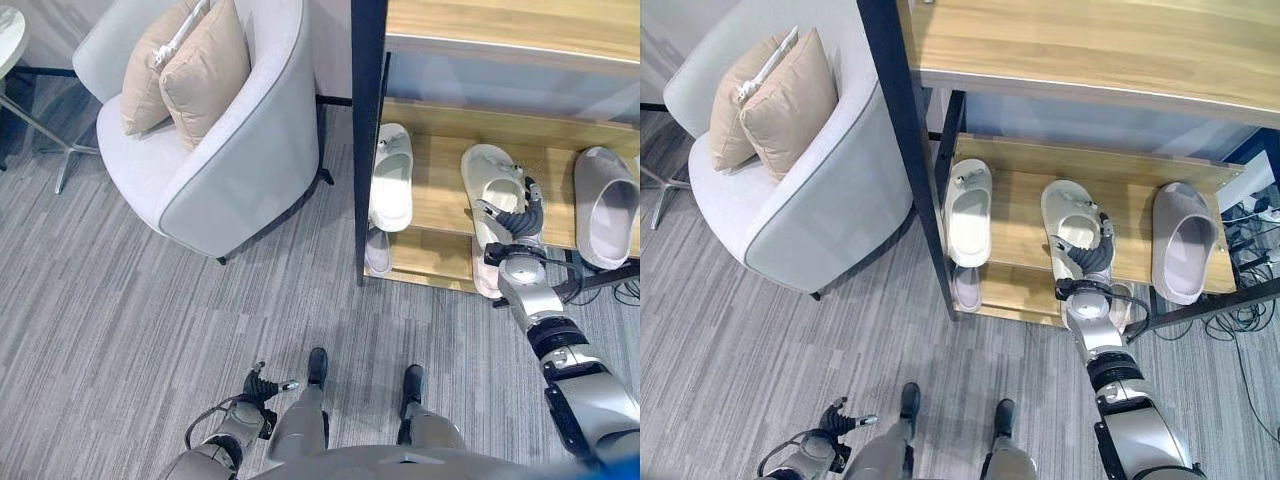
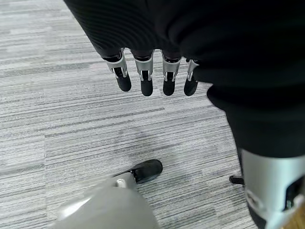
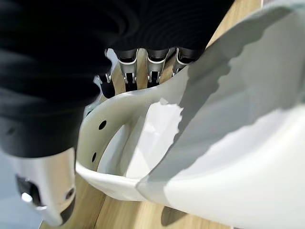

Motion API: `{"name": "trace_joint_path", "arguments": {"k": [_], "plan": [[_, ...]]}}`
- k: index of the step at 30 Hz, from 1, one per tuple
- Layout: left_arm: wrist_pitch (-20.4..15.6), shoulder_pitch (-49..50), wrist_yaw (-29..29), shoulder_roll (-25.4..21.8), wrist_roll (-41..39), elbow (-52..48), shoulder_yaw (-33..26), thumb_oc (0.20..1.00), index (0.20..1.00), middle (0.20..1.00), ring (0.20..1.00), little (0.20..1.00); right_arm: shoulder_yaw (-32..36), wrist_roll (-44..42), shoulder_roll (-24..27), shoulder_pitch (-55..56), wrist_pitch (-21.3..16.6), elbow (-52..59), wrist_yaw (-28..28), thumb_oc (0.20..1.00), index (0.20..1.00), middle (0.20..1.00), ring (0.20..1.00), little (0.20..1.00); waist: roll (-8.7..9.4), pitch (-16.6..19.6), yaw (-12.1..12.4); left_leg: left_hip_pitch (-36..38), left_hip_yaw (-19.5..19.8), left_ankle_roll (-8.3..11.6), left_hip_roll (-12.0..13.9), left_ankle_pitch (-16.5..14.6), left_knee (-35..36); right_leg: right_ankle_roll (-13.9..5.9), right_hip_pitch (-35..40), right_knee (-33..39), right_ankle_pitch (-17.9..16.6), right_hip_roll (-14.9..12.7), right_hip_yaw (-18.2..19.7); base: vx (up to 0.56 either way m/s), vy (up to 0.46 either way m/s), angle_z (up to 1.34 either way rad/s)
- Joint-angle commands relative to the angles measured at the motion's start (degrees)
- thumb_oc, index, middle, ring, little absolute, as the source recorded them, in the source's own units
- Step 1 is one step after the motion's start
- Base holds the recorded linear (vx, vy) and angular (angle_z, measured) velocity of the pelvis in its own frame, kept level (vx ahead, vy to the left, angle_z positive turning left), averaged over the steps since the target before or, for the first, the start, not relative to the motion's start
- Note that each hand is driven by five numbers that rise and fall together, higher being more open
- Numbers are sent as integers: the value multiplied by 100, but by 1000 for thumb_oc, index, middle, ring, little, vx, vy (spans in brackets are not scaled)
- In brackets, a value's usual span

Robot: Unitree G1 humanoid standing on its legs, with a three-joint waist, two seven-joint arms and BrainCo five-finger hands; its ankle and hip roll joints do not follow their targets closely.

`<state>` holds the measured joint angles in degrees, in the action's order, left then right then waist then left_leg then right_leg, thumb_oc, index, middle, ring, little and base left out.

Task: Arrange the slippers neatly on the shoe rack.

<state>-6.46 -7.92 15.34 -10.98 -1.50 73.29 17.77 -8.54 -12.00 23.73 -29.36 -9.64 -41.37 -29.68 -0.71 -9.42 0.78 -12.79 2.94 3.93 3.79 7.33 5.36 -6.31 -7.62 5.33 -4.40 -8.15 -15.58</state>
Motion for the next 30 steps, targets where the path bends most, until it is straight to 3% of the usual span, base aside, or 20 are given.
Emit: {"name": "trace_joint_path", "arguments": {"k": [1, 17, 30], "plan": [[21, -336, 55, 22, 39, 478, 109, 1000, 1000, 1000, 1000, 1000, -122, 130, -160, -103, -48, -49, -46, 1000, 1000, 1000, 1000, 1000, -6, -48, 210, 57, -24, 126, 18, -562, -36, -322, 8, -33, 290, -324, -52, -1, 36, 13], [9, -585, 76, -104, -126, 568, 167, 1000, 1000, 1000, 1000, 1000, -110, -180, -364, -1043, -15, -682, -434, 1000, 1000, 1000, 1000, 1000, 25, -137, 435, -351, 147, 127, -121, -459, -36, -361, -257, -33, 134, -460, -201, -6, 49, 5], [34, -657, 76, -22, -15, 498, 342, 1000, 1000, 1000, 1000, 1000, -139, -166, -783, -1096, -37, -465, -594, 1000, 1000, 1000, 1000, 1000, -51, -81, 539, -317, 279, 71, -276, -533, -36, -416, -84, -33, 131, -605, -364, 33, 45, 4]]}}
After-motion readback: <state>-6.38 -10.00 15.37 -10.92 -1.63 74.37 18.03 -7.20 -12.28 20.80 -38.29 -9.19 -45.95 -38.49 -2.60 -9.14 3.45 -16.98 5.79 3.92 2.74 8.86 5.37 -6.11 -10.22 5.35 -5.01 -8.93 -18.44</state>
